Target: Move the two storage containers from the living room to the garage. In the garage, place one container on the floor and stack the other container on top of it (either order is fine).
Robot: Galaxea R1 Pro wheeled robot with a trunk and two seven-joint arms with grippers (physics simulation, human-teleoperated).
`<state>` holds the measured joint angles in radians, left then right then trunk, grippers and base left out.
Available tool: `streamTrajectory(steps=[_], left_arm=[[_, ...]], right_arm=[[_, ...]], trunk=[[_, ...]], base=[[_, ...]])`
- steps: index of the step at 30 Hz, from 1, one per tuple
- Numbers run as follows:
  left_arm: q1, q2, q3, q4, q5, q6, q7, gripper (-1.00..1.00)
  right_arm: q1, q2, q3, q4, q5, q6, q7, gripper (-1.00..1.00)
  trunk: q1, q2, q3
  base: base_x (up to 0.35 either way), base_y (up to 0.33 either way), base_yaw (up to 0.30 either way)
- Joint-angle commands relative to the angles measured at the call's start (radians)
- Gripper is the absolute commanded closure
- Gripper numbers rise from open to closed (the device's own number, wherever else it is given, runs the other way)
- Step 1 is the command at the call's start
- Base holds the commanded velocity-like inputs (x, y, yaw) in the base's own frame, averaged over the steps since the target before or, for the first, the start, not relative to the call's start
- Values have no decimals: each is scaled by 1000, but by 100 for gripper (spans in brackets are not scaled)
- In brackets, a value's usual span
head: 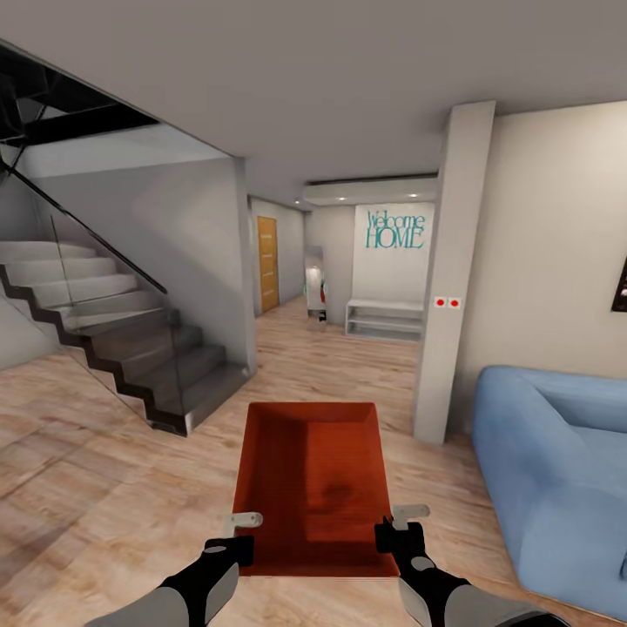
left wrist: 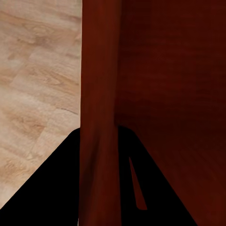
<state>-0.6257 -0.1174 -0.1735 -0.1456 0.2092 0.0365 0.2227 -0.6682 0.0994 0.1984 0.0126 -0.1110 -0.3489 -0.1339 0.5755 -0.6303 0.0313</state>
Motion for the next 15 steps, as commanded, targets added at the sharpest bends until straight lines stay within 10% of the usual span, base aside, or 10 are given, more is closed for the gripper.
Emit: streamTrajectory(steps=[1, 15], left_arm=[[0, 1, -3, -5, -5, -7, 10, 100], [0, 2, -3, -6, -2, -9, 9, 100]], right_arm=[[0, 0, -31, 4, -19, -6, -1, 100], [0, 0, -30, 4, -15, -12, 3, 100]], trunk=[[1, 0, 0], [1, 0, 0]], base=[[321, 0, 0], [321, 0, 0]])
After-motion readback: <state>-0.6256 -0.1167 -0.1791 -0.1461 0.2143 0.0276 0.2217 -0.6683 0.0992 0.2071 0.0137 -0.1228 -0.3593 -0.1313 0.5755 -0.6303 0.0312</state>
